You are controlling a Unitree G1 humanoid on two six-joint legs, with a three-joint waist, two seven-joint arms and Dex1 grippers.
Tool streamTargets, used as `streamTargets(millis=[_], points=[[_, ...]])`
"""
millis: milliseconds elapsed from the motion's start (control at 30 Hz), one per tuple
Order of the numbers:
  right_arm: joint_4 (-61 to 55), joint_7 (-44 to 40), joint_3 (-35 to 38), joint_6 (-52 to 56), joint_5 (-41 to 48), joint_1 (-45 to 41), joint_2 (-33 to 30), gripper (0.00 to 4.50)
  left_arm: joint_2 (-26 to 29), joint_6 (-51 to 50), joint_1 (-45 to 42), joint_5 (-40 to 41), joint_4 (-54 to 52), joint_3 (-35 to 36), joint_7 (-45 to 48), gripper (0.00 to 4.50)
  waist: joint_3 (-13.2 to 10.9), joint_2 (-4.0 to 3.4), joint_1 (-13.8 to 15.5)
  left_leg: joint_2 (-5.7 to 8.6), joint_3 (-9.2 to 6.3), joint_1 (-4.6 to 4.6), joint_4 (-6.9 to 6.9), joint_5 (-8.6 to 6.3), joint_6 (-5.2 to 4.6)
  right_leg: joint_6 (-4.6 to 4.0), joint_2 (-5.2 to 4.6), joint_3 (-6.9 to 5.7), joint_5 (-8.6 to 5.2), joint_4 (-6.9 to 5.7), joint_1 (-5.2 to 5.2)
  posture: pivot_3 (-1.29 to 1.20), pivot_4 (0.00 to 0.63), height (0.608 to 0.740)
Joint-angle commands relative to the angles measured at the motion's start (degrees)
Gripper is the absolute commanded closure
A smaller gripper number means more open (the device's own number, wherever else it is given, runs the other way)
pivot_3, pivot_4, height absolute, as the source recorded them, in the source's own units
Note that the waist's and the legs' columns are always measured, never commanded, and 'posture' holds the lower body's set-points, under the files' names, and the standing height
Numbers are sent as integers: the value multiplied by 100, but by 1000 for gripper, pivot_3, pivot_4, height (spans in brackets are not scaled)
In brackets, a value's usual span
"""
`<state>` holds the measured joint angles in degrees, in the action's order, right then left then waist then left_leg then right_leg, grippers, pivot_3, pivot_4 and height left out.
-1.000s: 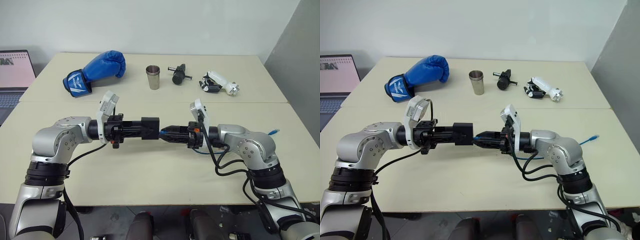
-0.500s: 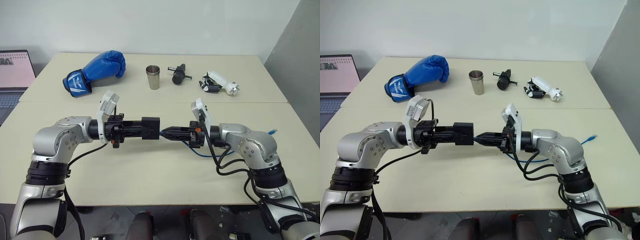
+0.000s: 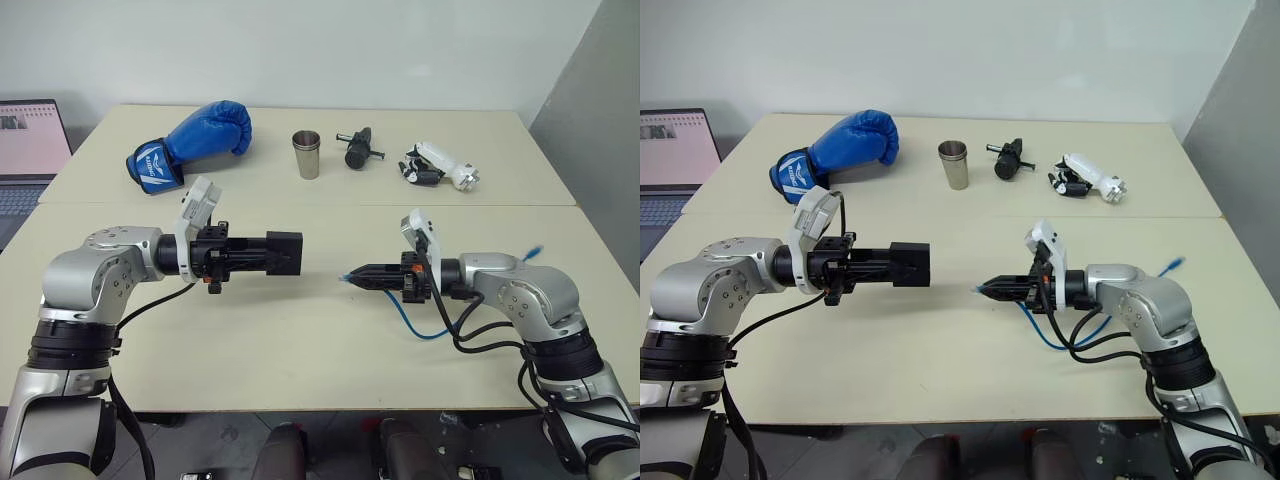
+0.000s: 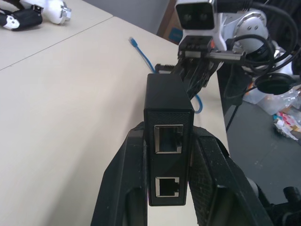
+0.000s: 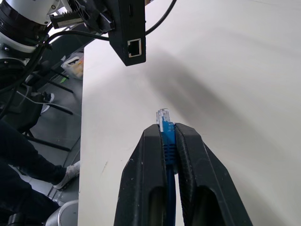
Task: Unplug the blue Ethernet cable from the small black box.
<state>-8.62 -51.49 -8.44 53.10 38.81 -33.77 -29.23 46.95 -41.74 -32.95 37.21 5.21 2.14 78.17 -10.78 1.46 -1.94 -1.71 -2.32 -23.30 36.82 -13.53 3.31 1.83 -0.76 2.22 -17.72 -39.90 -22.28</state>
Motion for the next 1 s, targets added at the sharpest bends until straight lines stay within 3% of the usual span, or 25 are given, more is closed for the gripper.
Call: streamTargets(millis=[33,300,533,600,800,1000], points=[[826,696,273,-1057,-803,-327,274,4463,23,186,50,-91,-49,168,-136,3708,0,0,-9,0,0,0,0,0,0,0,0,0,0,0,-1,0,150,740],[4706,2634,427,-4121,-2689,-1839,1115,4463,-164,305,244,-146,-310,176,-486,3708,-1,0,-57,-1,13,-1,-1,0,0,1,1,10,2,-2,-6,0,150,740],[6394,2913,548,-5082,-3171,-2398,1347,4463,-228,372,419,-182,-467,181,-665,3708,-1,-1,-75,2,14,-10,-5,0,2,-3,-8,11,2,4,-8,0,150,740],[6487,2891,587,-5147,-3230,-2362,1350,3740,-257,357,468,-158,-514,201,-731,3708,-2,-2,-76,4,15,-11,-5,0,2,-3,-11,13,2,4,-9,0,150,740],[6155,2623,826,-5105,-3107,-2260,1294,2572,-368,403,476,-186,-540,204,-913,3708,-3,-3,-87,2,11,-10,-1,1,1,-2,-9,10,2,-4,-8,0,150,740],[4324,1517,744,-4472,-2783,-1697,984,1281,-635,957,388,-547,-289,387,-1635,3708,-4,-5,-79,1,8,-10,0,1,1,-2,-8,9,2,-4,-8,0,150,740]])
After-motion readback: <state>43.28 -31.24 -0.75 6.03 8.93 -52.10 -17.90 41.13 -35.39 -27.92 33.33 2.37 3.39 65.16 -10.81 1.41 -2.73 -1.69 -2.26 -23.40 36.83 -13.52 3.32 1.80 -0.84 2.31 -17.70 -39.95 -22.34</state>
